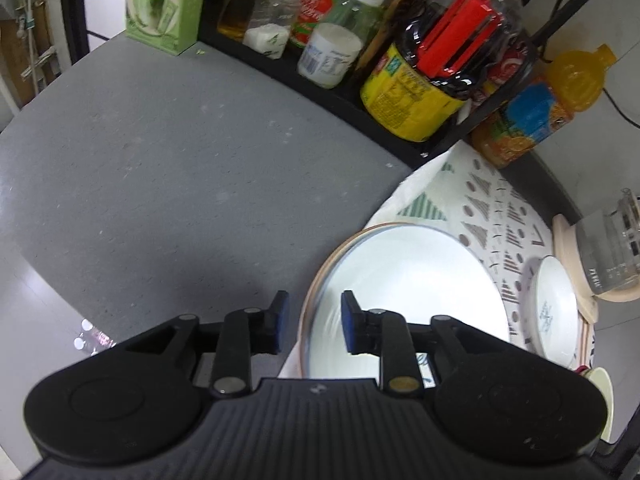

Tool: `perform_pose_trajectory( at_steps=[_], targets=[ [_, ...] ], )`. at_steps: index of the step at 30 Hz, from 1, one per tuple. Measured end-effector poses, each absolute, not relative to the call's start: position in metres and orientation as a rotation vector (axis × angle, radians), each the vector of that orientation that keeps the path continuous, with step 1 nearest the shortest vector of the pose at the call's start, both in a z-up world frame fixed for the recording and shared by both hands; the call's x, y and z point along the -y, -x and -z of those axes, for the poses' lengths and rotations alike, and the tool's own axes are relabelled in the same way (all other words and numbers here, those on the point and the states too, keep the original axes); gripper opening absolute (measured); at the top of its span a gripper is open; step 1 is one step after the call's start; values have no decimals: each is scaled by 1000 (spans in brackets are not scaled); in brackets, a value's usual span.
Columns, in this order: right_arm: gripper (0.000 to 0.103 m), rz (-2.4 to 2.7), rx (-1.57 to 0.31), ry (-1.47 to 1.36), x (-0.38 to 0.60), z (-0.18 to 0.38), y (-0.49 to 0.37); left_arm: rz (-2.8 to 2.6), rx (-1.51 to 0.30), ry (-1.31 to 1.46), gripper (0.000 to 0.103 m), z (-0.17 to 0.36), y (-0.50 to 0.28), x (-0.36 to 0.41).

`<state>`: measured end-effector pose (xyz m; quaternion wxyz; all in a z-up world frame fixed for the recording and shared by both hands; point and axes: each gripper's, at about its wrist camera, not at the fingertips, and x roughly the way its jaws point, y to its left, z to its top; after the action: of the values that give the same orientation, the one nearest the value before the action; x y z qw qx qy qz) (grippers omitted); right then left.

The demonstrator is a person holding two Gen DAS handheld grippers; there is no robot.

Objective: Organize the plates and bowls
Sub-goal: 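Open both grippers to release the 'Sweet' plate on the stack, then move both grippers to the white 'Bakery' plate on the mat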

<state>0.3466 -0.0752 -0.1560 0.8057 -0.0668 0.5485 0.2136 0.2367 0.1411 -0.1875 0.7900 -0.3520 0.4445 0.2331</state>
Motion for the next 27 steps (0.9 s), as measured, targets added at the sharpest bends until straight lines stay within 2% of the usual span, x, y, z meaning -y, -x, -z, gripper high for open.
perform_pose_trajectory(
  at_steps=[13, 24, 25, 27],
  targets=[
    [19, -455, -1155, 197, 66, 160, -343, -490, -978, 794, 28, 213, -231, -141],
    [23, -471, -1186, 161, 75, 152, -348, -472, -970, 797, 28, 196, -235, -138],
    [23, -475, -1189, 146, 77, 150, -348, -467, -973, 798, 30, 195, -236, -137],
    [24, -479, -1199, 128, 79, 146, -348, -472, -981, 789, 42, 191, -239, -136]
  ],
)
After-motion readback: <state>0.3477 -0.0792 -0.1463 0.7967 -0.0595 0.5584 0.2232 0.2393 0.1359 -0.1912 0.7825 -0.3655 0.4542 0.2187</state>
